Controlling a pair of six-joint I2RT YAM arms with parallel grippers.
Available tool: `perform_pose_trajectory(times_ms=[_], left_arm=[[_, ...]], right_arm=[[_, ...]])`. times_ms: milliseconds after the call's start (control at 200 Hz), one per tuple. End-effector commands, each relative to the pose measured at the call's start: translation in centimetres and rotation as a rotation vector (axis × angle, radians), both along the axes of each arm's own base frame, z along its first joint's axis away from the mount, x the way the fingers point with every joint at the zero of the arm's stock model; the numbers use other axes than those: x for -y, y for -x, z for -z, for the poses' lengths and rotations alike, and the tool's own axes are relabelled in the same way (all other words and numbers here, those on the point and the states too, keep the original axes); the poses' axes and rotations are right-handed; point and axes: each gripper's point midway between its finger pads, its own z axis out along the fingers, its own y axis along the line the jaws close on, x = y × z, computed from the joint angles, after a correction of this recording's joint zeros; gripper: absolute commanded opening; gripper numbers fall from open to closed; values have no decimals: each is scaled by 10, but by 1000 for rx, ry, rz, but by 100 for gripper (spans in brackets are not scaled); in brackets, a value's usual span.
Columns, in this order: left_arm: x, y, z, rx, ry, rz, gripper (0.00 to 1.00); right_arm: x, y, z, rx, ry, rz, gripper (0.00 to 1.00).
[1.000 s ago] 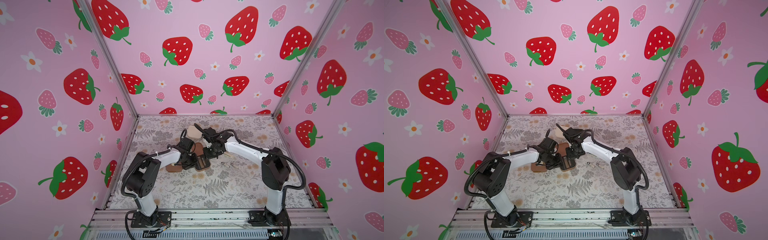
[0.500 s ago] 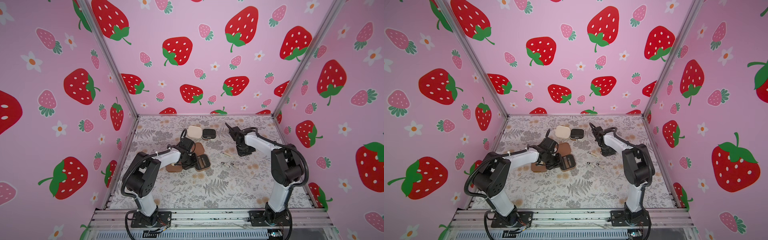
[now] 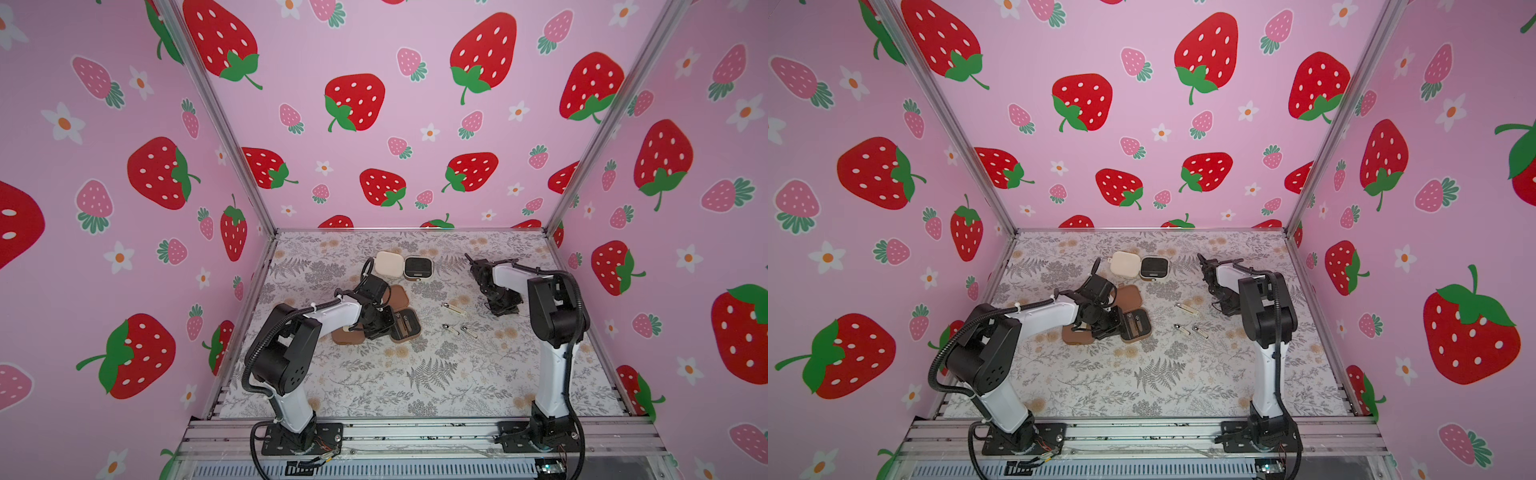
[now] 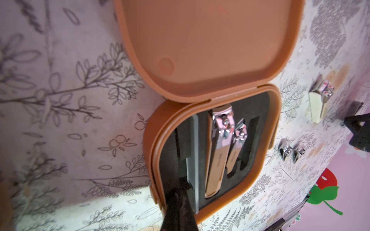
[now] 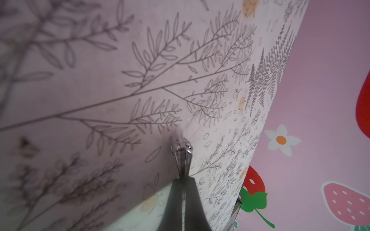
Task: Organize nail clipper sets
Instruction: Place the nail clipper at the center of the board, then pick up the nail clipper from the center of the board.
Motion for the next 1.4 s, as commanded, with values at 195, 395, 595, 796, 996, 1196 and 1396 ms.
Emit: perform_pose_trajectory(times_ms=[195, 395, 595, 796, 996, 1196, 1396], left_arm=[[-6, 4, 5, -32, -44, 3, 0], [-6, 4, 5, -32, -44, 4, 0], [-6, 4, 5, -31, -45, 6, 0], [-5, 3, 4, -30, -41, 5, 0], [-6, 4, 3, -26, -43, 0, 0], [-7, 5, 3, -26, -45, -4, 0], [-9, 5, 1, -24, -48, -11, 0]], right_arm=[[-17, 5, 14, -42, -128, 3, 5], [-34, 7, 12, -49, -246, 6, 18], [-48, 9, -6, -22, -343, -3, 33], [-43, 7, -42, 44, -377, -24, 43], [-35, 6, -48, 60, -553, -16, 49], [-38, 2, -34, 47, -727, 5, 50], [-24, -10, -24, 82, -710, 40, 51]])
